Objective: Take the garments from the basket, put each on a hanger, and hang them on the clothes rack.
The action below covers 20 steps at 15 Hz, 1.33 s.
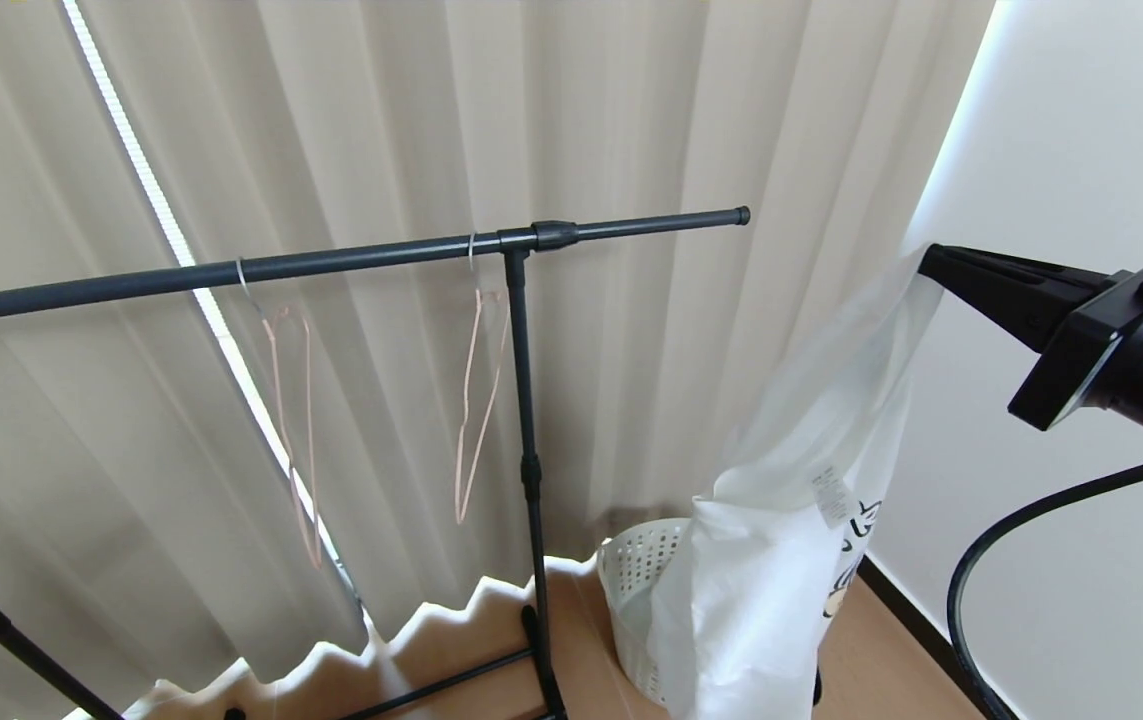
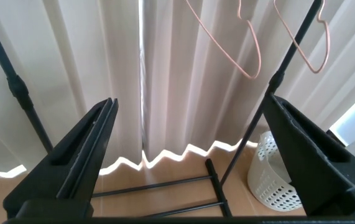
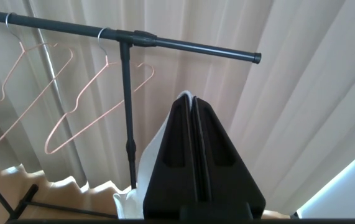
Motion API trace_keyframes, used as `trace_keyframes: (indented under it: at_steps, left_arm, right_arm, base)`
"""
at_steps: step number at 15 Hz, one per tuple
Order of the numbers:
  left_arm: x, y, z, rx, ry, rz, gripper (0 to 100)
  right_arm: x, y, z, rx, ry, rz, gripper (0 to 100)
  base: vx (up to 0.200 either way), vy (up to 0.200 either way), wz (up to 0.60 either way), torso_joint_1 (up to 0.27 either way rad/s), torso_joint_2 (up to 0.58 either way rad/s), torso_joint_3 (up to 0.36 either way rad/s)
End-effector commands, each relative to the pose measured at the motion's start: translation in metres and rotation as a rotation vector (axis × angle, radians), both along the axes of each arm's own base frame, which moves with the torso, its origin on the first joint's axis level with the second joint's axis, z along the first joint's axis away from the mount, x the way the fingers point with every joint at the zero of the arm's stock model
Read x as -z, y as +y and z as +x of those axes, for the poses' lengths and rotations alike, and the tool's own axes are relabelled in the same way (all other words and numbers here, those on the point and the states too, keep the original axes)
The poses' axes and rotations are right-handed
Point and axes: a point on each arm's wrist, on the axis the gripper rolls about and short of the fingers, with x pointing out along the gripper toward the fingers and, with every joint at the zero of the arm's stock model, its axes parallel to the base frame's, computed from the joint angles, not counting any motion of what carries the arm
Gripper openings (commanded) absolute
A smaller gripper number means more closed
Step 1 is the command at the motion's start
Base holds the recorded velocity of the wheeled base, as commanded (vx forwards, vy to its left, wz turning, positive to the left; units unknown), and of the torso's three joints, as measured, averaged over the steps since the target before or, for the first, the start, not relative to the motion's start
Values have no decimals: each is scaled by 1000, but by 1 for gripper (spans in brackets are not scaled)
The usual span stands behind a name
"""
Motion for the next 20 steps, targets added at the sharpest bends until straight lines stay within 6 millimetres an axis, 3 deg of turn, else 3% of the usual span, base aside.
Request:
trace_keyframes:
  at_steps: [1, 10, 15, 20]
  left_arm:
    - [0, 0, 0, 0, 1, -1, 100]
    - [0, 0, 0, -2, 0, -4, 100]
    - [0, 0, 0, -3, 0, -4, 100]
    - [0, 0, 0, -3, 0, -4, 100]
  right_arm:
    - [2, 0, 0, 0, 6, -6, 0]
    - [3, 1, 1, 2, 4, -17, 0]
    - [3, -1, 2, 13, 1, -26, 0]
    - [5, -1, 2, 13, 8, -30, 0]
  base:
    - [0, 0, 0, 154, -344, -193]
    - [0, 0, 0, 166, -350, -187]
    - [0, 0, 0, 11, -31, -11]
    - [0, 0, 600, 5, 0, -1]
